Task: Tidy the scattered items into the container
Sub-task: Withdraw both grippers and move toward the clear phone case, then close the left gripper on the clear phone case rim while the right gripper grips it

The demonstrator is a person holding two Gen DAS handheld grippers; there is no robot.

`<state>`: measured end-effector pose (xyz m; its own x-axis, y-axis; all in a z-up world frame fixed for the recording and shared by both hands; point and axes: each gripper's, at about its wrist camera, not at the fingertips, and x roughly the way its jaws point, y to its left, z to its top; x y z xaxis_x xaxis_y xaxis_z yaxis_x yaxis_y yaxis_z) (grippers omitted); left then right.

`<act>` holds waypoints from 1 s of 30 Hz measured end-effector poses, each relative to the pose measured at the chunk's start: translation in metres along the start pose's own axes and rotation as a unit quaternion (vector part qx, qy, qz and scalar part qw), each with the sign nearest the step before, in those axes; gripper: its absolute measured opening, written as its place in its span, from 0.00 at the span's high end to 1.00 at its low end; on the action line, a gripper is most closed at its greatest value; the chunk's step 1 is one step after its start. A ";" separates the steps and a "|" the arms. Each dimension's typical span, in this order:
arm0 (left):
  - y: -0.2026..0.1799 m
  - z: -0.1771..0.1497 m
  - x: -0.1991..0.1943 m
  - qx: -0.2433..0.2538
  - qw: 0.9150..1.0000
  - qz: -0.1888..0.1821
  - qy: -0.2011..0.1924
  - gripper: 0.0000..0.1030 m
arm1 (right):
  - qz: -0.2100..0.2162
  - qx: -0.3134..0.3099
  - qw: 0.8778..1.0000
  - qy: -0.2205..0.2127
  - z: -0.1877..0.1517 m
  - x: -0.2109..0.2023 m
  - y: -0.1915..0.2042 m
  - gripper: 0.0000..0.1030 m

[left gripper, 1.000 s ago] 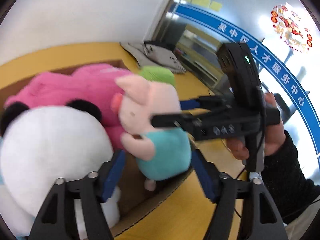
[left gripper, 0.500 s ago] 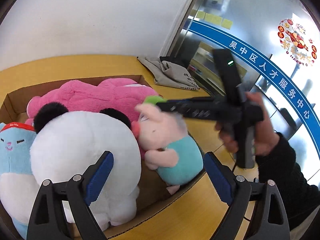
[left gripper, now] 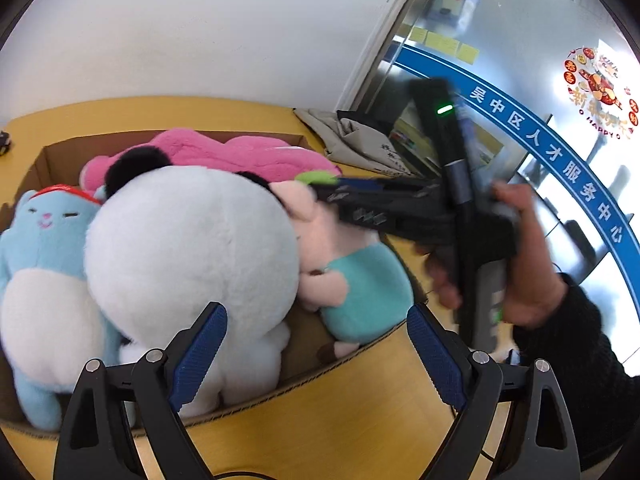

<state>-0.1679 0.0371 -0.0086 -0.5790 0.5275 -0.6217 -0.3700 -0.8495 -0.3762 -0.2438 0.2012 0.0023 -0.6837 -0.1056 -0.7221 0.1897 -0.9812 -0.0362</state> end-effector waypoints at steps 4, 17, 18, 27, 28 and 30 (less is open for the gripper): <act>0.008 -0.016 -0.029 -0.026 0.999 0.021 -0.016 0.00 | 0.054 0.041 0.996 -0.051 -0.015 -0.075 -0.004 0.25; 0.024 -0.145 -0.135 0.004 0.989 0.143 0.042 0.00 | 0.100 0.121 0.988 0.001 -0.199 -0.173 0.029 0.24; 0.024 -0.158 -0.139 0.006 0.988 0.148 0.049 0.00 | 0.111 0.117 0.987 0.019 -0.215 -0.170 0.038 0.24; 0.031 -0.232 -0.122 -0.044 0.984 0.109 0.130 0.24 | 0.151 0.092 0.980 0.090 -0.276 -0.143 0.121 0.25; 0.031 -0.235 -0.117 -0.049 0.984 0.104 0.135 0.30 | 0.150 0.089 0.980 0.093 -0.276 -0.140 0.126 0.25; 0.029 -0.242 -0.108 -0.052 0.983 0.099 0.146 0.35 | 0.148 0.078 0.980 0.107 -0.279 -0.132 0.136 0.25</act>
<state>0.0597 -0.0479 -0.1186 -0.3929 0.3394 -0.8547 -0.1865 -0.9395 -0.2873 0.0687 0.1263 -0.1001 -0.4479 -0.3691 -0.8143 0.2362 -0.9273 0.2904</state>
